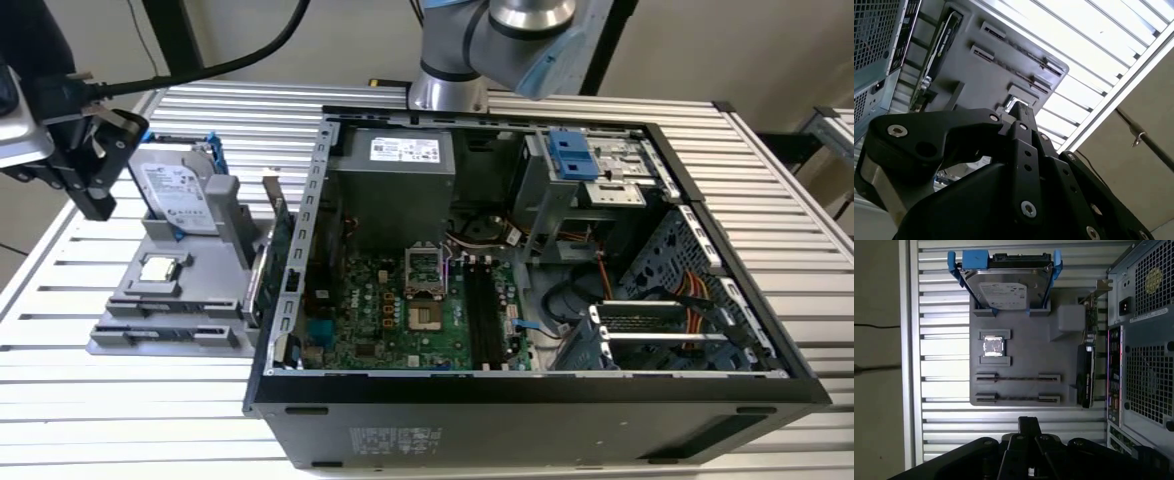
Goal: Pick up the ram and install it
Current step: 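Pick up the ram and move it above insertion slot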
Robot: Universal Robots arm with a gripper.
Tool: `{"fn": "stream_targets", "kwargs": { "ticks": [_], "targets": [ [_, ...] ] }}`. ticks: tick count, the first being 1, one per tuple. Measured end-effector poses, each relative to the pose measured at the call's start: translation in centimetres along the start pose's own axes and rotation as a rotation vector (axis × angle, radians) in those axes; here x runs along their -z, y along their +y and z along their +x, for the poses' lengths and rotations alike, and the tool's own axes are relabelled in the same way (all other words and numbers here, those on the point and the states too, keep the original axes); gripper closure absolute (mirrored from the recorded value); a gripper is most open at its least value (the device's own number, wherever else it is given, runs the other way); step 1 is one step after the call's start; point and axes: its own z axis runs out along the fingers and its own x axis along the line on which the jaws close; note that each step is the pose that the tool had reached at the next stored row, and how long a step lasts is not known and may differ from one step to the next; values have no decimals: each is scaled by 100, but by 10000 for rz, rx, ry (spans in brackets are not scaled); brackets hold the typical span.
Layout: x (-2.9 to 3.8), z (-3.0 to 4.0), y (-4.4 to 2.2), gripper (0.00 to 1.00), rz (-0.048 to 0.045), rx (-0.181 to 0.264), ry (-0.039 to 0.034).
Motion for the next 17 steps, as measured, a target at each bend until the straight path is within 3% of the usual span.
{"fn": "stream_targets", "kwargs": {
  "ticks": [17],
  "targets": [
    [-6, -1, -3, 100, 3, 94, 3]
  ]
}}
